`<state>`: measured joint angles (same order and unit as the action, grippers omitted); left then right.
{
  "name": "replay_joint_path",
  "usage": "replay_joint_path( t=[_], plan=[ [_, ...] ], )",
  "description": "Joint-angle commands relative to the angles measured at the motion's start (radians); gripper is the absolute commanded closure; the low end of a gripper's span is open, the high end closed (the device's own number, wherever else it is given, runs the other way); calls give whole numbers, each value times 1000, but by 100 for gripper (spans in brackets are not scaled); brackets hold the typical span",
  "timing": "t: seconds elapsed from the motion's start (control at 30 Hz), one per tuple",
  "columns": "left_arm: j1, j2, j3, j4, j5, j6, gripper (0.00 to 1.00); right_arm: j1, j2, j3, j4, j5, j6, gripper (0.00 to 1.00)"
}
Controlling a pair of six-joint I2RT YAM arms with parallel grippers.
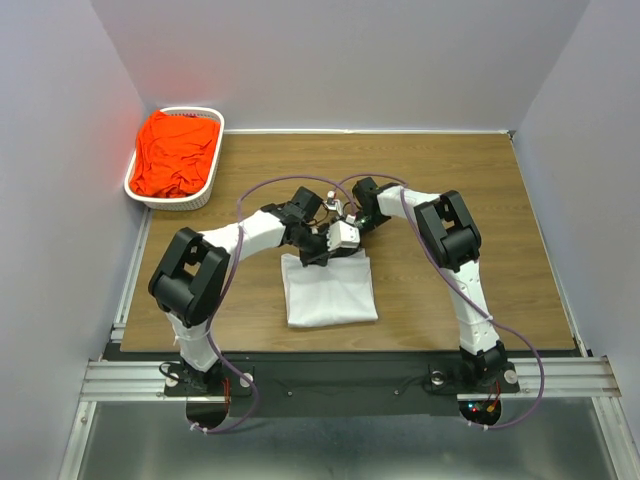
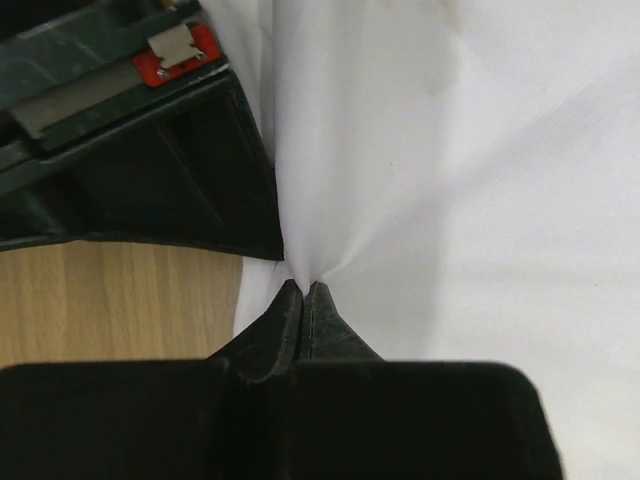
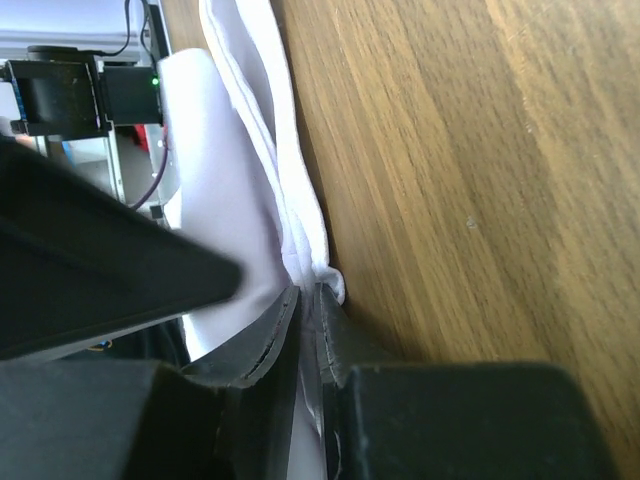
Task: Fold and stack the t-shirts
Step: Fold the tshirt
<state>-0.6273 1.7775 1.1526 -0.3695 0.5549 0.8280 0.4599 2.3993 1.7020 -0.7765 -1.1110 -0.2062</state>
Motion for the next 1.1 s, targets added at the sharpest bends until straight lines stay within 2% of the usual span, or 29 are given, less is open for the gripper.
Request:
replay_joint_path(
  t=[0.0, 0.4, 0.57, 0.7, 0.87, 0.97, 1.07],
  plan=[
    [-5, -130, 21, -9, -9, -17, 100, 17, 17, -41, 22, 108, -50, 83],
    [20, -89, 47, -16, -56, 30, 100, 16, 8, -30, 20, 112, -48, 83],
    [24, -78, 38, -6, -55, 40, 100, 14, -35, -10, 17, 201, -59, 83],
    [24, -87, 30, -2, -55, 45, 100, 14, -75, 13, 16, 267, -65, 79],
    [24, -99, 24, -15, -49, 57, 100, 5, -124, 76, 16, 373, -61, 67],
    [24, -116, 25, -26, -36, 57, 100, -7, -141, 133, 16, 398, -53, 66],
    [26, -118, 27, -19, -56, 54, 100, -20, -118, 169, 14, 386, -35, 69]
  ],
)
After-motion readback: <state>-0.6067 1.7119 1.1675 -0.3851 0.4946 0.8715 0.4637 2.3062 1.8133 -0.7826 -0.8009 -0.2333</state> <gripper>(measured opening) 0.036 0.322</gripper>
